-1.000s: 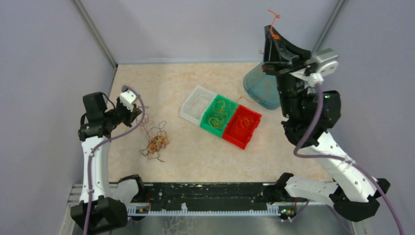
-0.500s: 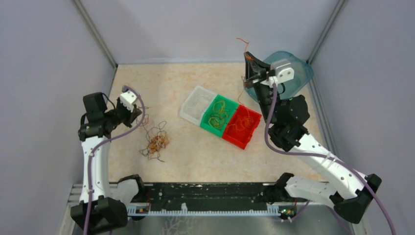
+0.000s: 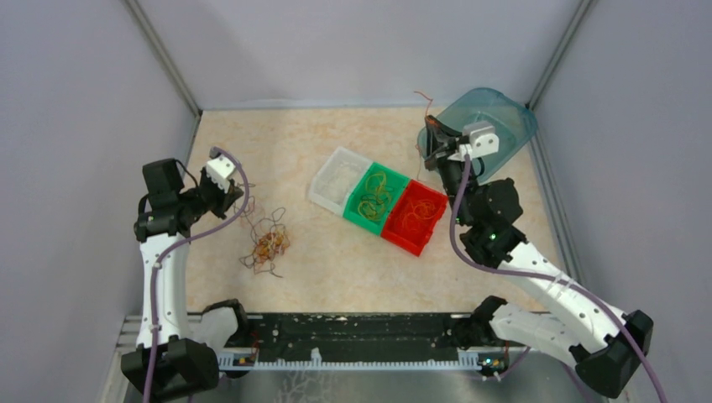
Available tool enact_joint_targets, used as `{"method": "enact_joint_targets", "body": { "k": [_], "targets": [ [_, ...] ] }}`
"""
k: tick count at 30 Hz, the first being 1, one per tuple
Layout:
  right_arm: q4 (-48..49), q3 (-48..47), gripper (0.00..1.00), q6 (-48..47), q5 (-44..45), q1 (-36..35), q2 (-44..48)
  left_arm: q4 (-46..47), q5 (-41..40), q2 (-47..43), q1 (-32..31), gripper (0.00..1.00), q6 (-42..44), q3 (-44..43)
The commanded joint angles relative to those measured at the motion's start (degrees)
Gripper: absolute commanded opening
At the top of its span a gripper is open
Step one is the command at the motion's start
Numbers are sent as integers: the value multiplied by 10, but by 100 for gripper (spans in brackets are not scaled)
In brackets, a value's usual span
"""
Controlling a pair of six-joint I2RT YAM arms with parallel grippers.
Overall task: Untangle the cables
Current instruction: Place the cable in the bin.
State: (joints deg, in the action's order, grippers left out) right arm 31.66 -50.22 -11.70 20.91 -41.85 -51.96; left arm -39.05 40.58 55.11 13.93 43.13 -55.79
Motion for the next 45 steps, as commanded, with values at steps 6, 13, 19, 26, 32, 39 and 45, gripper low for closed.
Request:
{"method": "enact_joint_targets", "body": {
  "k": [6, 13, 19, 26, 32, 39, 45],
  "targets": [
    [-30, 91, 0, 98, 10, 13, 36, -7, 17, -8, 1, 0, 9, -16],
    [-84, 142, 0, 165, 28, 13, 60, -8, 25, -5, 1, 0, 4, -24],
    [-201, 151, 0, 240, 78, 13, 50, -9, 30, -5, 0, 0, 2, -26],
    [-339, 130, 0, 342, 101, 13, -5, -9, 39, -1, 0, 0, -4, -30],
    [-340, 132, 0, 378, 101, 14, -90, -13, 54, 2, 0, 0, -16, -40],
    [-385, 57, 0, 423, 31, 60, -235, -33, 86, 4, 0, 0, -37, -75],
    [-411, 49, 35, 435, -19, 82, -245, -37, 130, 2, 0, 0, -71, -112]
  ]
}}
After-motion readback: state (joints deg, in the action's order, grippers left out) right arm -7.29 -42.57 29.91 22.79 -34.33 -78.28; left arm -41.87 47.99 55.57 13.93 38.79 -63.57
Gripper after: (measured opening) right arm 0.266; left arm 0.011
